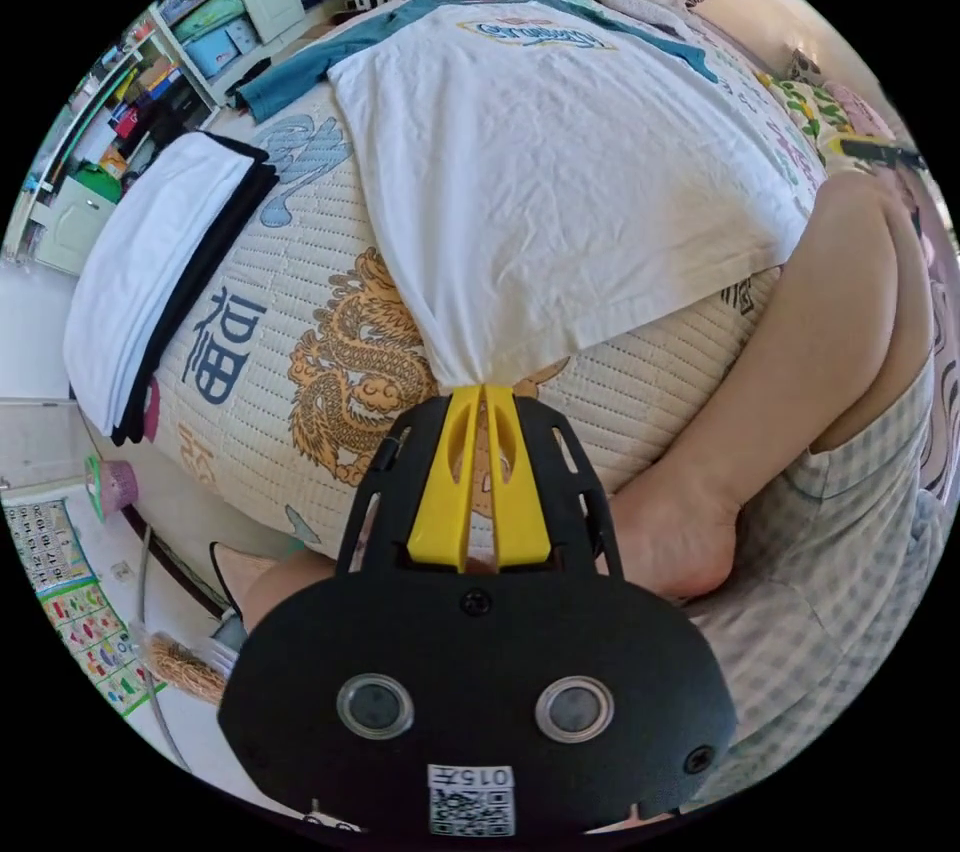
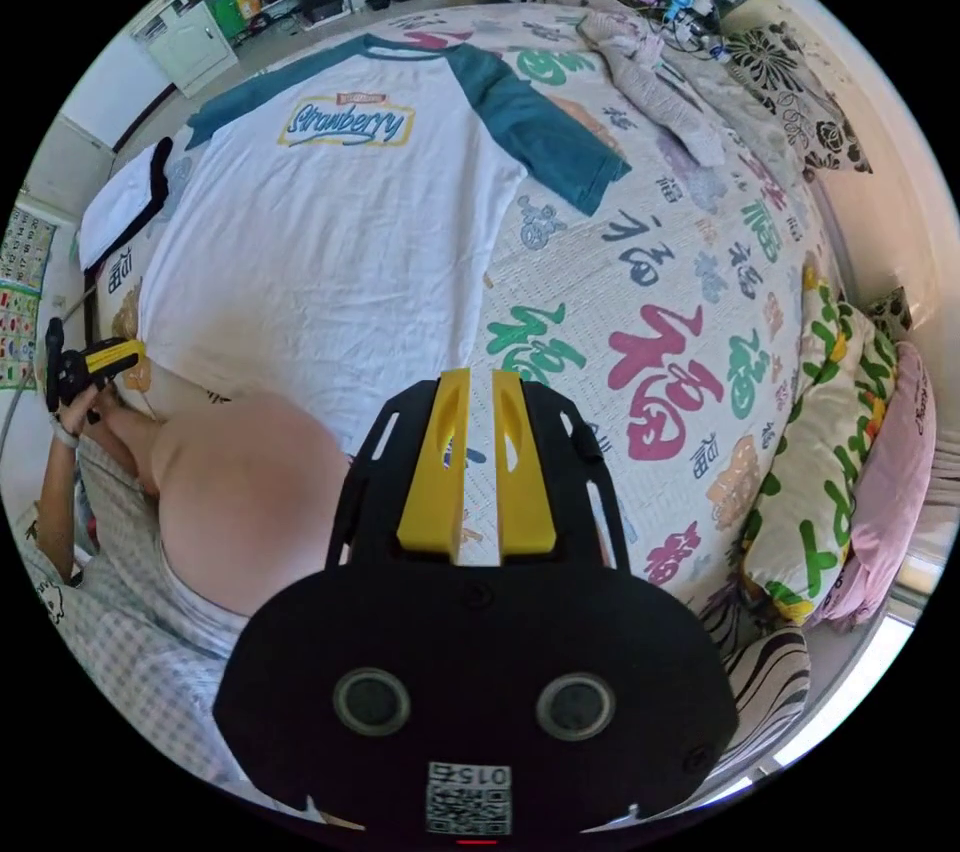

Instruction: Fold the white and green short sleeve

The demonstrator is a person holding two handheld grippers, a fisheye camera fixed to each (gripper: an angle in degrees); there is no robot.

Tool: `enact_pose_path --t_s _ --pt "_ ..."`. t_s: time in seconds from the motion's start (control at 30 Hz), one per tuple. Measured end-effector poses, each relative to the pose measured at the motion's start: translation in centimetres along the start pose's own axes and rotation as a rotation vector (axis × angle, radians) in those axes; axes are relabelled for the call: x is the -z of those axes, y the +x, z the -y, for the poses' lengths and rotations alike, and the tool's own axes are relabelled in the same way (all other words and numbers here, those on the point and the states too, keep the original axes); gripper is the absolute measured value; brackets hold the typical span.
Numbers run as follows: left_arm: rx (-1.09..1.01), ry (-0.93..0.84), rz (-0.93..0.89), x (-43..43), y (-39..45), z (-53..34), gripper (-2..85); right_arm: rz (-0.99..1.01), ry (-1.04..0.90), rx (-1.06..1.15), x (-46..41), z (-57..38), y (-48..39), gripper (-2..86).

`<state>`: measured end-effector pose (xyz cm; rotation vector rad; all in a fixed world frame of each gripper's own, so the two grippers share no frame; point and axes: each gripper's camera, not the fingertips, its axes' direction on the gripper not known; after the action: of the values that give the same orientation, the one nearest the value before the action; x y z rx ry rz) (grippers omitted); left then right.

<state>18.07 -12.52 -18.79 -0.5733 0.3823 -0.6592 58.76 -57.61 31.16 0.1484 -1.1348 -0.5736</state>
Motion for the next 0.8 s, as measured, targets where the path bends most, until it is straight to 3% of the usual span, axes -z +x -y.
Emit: enact_pose_path --t_s 0.13,0.2,0.37,0.53,0.8 --pt "-0.061 0.0 0.127 0.7 3.9 0.7 -0.7 -0.066 0.051 0.062 2.4 2.8 -2.7 0.6" --pt "-0.043 -0.01 0.101 1.1 4.3 1.2 -0.7 -0.064 -0.03 0.069 3.0 4.9 -3.3 -0.1" --pt "0.059 -0.068 -0.086 3.3 3.2 3.2 -0.5 -0.028 -0.026 0.071 9.1 7.8 -3.1 -0.6" --pt "0.112 0.038 -0.015 9.0 3.6 4.7 -0.4 -0.123 0.051 0.079 14.7 8.4 -1.3 -0.6" --pt "0.043 0.225 0.034 15.9 8.8 11.9 -0.3 0.184 0.266 0.035 16.9 7.5 5.8 0.2"
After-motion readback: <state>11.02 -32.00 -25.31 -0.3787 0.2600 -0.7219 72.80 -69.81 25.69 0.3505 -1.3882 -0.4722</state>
